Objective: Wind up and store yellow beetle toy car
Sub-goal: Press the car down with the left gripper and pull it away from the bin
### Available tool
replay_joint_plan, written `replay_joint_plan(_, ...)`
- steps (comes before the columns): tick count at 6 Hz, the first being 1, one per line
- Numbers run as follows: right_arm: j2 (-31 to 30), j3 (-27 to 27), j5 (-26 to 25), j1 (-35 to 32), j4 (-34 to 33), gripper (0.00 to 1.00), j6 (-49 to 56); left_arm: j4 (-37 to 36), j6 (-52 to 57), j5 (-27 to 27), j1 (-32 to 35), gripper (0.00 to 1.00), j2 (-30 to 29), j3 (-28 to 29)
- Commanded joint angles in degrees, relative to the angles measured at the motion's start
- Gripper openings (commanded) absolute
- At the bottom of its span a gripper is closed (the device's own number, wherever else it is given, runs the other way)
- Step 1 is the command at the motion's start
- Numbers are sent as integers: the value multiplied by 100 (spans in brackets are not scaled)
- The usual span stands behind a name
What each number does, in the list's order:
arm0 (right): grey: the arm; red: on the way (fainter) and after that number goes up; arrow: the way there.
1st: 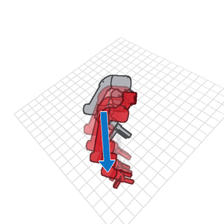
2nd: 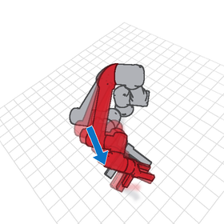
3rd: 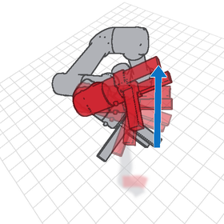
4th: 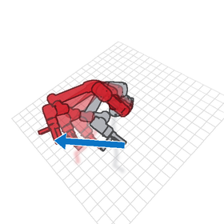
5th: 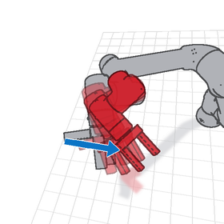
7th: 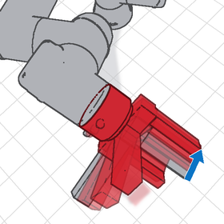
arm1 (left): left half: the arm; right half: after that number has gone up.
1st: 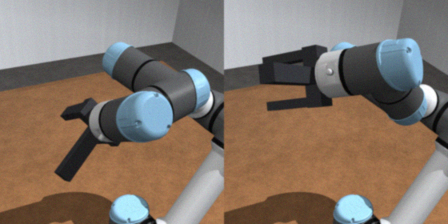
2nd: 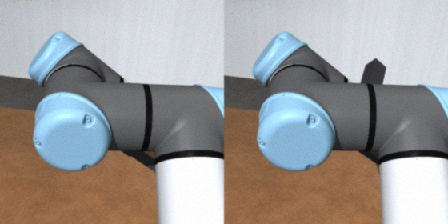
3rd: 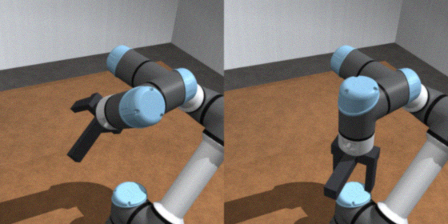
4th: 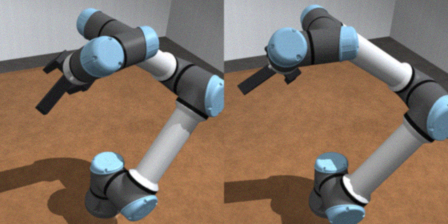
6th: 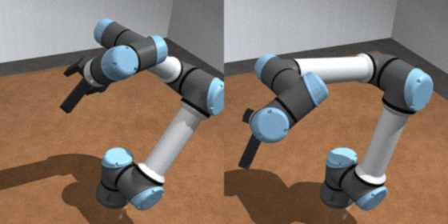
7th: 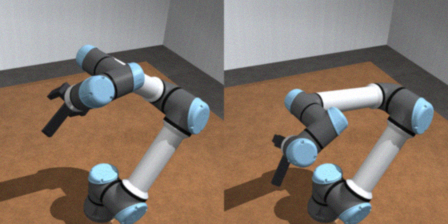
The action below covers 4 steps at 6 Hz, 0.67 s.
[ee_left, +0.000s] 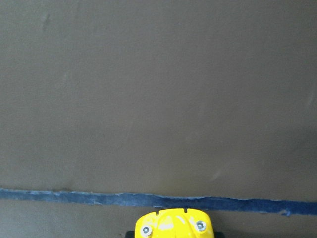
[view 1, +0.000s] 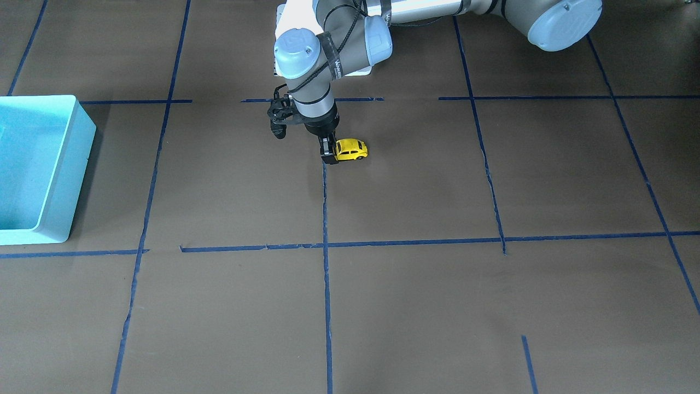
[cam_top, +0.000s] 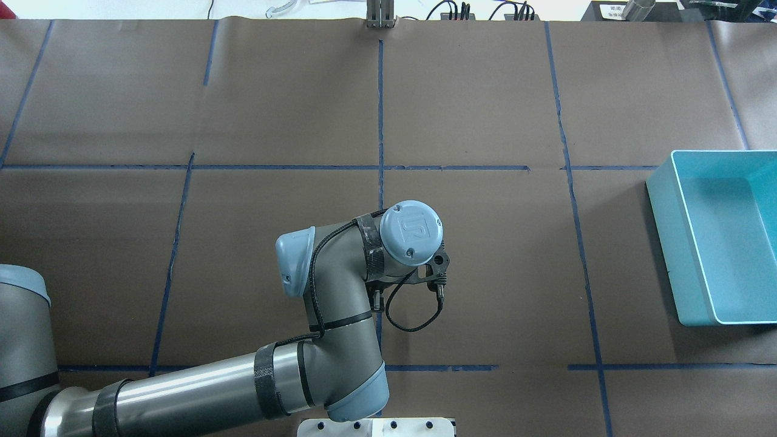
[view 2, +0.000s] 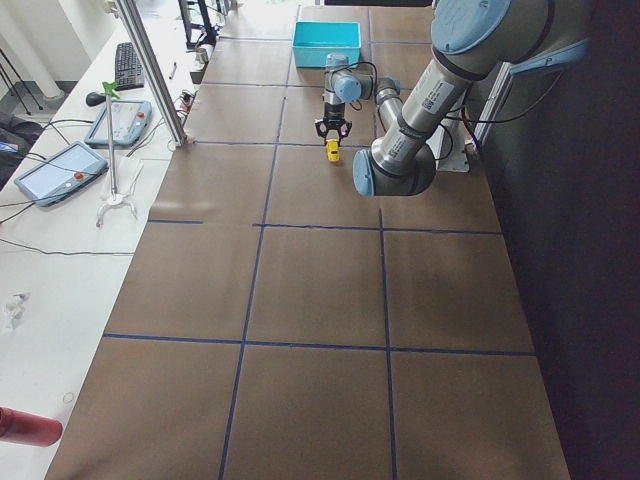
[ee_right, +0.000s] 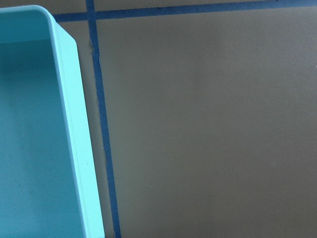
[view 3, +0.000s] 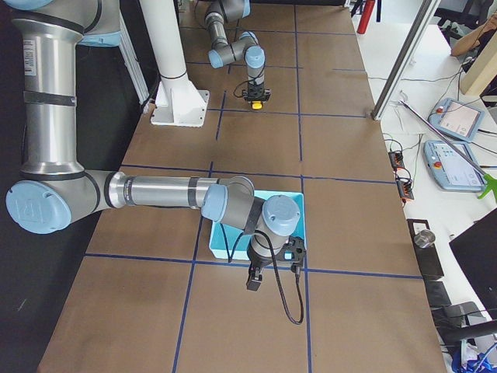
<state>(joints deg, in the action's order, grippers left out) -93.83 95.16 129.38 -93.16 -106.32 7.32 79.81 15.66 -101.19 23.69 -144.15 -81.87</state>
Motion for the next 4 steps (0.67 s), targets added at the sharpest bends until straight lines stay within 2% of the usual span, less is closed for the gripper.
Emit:
replay_joint_plan(1,-30,-76,0,0,147,100,-2,470,469,-182,302,0,-157,161)
replay_joint_plan(2,-30,-77,0,0,147,100,-2,996,290,-225,338,0,-253,476)
replay_joint_plan(4,-21,-77,0,0,147,100,-11,1745,156,-900,338,0,-307,882)
